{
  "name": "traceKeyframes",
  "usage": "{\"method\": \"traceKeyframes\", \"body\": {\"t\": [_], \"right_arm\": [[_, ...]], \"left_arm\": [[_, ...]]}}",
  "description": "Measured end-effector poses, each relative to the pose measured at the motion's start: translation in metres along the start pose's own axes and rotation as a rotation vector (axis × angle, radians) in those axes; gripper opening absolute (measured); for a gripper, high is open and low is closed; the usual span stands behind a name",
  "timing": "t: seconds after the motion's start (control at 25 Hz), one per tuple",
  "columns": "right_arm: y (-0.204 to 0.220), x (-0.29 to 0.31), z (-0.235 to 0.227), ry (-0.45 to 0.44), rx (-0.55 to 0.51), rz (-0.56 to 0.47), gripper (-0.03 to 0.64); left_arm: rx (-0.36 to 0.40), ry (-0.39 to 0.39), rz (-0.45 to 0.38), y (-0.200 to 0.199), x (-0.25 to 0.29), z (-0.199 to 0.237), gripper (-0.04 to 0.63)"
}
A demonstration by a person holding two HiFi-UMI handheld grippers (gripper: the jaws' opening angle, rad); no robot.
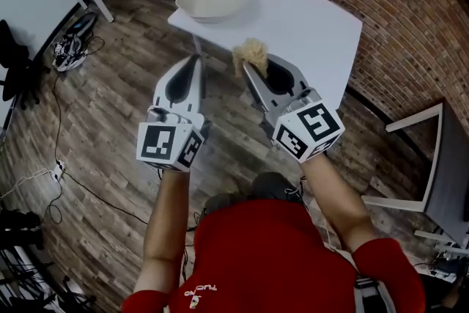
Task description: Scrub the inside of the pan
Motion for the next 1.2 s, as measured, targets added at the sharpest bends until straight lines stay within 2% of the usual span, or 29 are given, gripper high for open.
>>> {"method": "traceKeyframes", "body": {"t": [0.32, 0.64, 1.2], "right_arm": [[0.004, 0.043, -0.025, 0.011, -0.006, 0.029, 0.087], [0.019, 0.110, -0.061, -0.016, -0.027, 0.015, 0.087], [0.039, 0.248, -0.175, -0.052, 0.007, 0.062, 0.087]], "left_arm": [[-0.013, -0.015, 0.025, 0.010, 0.033, 0.039, 0.014], [0.011, -0.041, 0.036, 0.026, 0.082, 0.088, 0.014], [0.055, -0.108, 0.094, 0.064, 0.223, 0.181, 0.014]]}}
Point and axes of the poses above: the fingertips, and each gripper's own axes: x forward along the fingers, z to its left, y out of its underside, the point moved 8 cm from there along -x, backward along the fingers, and after that the axes turned 7 degrees about y, right-handed, at the moved point
